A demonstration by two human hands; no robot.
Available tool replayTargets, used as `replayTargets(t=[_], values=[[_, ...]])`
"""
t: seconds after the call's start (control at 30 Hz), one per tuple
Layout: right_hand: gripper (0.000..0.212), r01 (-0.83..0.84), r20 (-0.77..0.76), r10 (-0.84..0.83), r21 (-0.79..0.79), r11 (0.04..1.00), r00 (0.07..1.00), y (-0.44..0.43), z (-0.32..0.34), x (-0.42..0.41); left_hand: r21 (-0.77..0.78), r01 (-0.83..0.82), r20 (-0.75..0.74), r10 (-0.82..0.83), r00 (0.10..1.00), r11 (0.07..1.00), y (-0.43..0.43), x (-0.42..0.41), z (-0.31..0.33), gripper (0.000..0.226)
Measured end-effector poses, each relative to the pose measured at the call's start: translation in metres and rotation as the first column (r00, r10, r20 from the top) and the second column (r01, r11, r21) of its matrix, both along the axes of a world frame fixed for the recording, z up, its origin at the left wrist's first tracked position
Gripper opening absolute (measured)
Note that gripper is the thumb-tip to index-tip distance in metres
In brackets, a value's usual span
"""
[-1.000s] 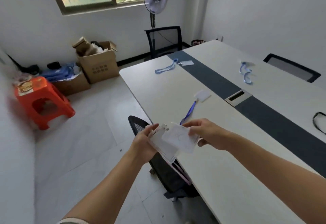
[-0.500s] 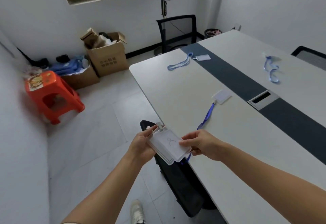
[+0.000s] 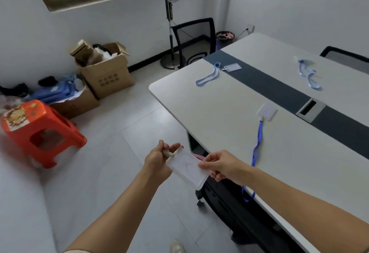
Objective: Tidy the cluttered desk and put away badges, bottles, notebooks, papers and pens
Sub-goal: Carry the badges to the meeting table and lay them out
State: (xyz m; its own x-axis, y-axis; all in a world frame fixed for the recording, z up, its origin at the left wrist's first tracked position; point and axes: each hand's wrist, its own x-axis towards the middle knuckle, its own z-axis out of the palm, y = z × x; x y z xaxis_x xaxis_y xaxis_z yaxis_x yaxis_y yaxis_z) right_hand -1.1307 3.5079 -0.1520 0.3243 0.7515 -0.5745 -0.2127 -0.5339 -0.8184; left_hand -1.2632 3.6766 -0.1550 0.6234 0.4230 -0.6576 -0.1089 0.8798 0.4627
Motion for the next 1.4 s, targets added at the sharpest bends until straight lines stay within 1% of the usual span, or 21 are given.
replayTargets(t=[0.1, 0.17, 0.2, 0.3, 0.4, 0.47, 0.5, 0.57, 0.63, 0.7, 0.73, 0.77, 0.87, 0.93, 1.07, 1.2, 1.33, 1.4], values=[[0.028, 0.048, -0.034, -0.049, -0.034, 0.998, 0.998, 0.007, -0.007, 0.002, -0.033, 0.007, 0.000, -0.007, 1.000, 0.999, 0.018, 0.008, -0.002, 0.046], [0.028, 0.124, -0.040, -0.127, -0.071, 0.990, 0.991, 0.005, -0.014, 0.015, -0.051, -0.005, -0.030, 0.003, 1.000, 0.999, 0.027, 0.017, -0.002, 0.045], [0.028, 0.172, -0.015, -0.174, -0.094, 0.981, 0.985, 0.003, -0.018, 0.026, -0.049, -0.005, -0.050, 0.003, 0.999, 0.999, 0.030, 0.021, -0.002, 0.045], [0.024, 0.349, 0.160, -0.323, -0.176, 0.920, 0.933, -0.007, -0.041, 0.068, -0.036, 0.034, -0.118, -0.038, 0.992, 0.999, 0.039, 0.034, -0.004, 0.045], [0.016, 0.553, 0.349, -0.462, -0.231, 0.801, 0.815, -0.025, -0.079, 0.116, 0.003, 0.091, -0.199, -0.089, 0.976, 0.996, 0.053, 0.045, -0.007, 0.045], [0.017, 0.635, 0.513, -0.441, -0.301, 0.711, 0.737, -0.040, -0.105, 0.142, 0.039, 0.121, -0.242, -0.108, 0.964, 0.992, 0.065, 0.054, -0.007, 0.045], [0.021, 0.650, 0.561, -0.404, -0.352, 0.673, 0.722, -0.048, -0.116, 0.151, 0.052, 0.130, -0.261, -0.112, 0.959, 0.990, 0.071, 0.058, -0.007, 0.044], [0.028, 0.633, 0.570, -0.339, -0.461, 0.623, 0.749, -0.056, -0.132, 0.163, 0.068, 0.133, -0.292, -0.108, 0.950, 0.989, 0.084, 0.070, -0.005, 0.043], [0.032, 0.584, 0.532, -0.285, -0.558, 0.590, 0.797, -0.054, -0.144, 0.168, 0.072, 0.125, -0.319, -0.096, 0.943, 0.990, 0.097, 0.083, -0.004, 0.043], [0.028, 0.539, 0.498, -0.242, -0.628, 0.562, 0.833, -0.042, -0.153, 0.172, 0.069, 0.131, -0.351, -0.099, 0.931, 0.989, 0.107, 0.095, -0.006, 0.042], [0.024, 0.526, 0.488, -0.234, -0.640, 0.560, 0.841, -0.033, -0.157, 0.173, 0.067, 0.140, -0.362, -0.107, 0.926, 0.988, 0.110, 0.098, -0.007, 0.042], [0.020, 0.517, 0.456, -0.260, -0.644, 0.563, 0.851, -0.021, -0.162, 0.174, 0.062, 0.153, -0.373, -0.120, 0.920, 0.986, 0.114, 0.103, -0.010, 0.042], [0.003, 0.555, 0.335, -0.443, -0.538, 0.634, 0.831, 0.024, -0.164, 0.173, 0.038, 0.188, -0.396, -0.158, 0.905, 0.981, 0.127, 0.111, -0.017, 0.042], [0.011, 0.568, 0.268, -0.502, -0.444, 0.693, 0.822, 0.060, -0.156, 0.177, 0.040, 0.214, -0.396, -0.181, 0.900, 0.976, 0.143, 0.119, -0.021, 0.042], [0.010, 0.558, 0.190, -0.524, -0.306, 0.772, 0.830, 0.132, -0.142, 0.187, 0.064, 0.269, -0.370, -0.228, 0.901, 0.961, 0.186, 0.145, -0.027, 0.043], [0.015, 0.546, 0.183, -0.515, -0.254, 0.798, 0.837, 0.200, -0.133, 0.194, 0.077, 0.313, -0.368, -0.265, 0.891, 0.947, 0.245, 0.171, -0.034, 0.042], [0.019, 0.521, 0.238, -0.470, -0.242, 0.819, 0.850, 0.269, -0.128, 0.208, 0.089, 0.363, -0.357, -0.310, 0.881, 0.928, 0.313, 0.192, -0.028, 0.043], [0.017, 0.513, 0.284, -0.448, -0.228, 0.827, 0.848, 0.294, -0.129, 0.217, 0.100, 0.364, -0.347, -0.310, 0.885, 0.926, 0.338, 0.200, -0.023, 0.043]])
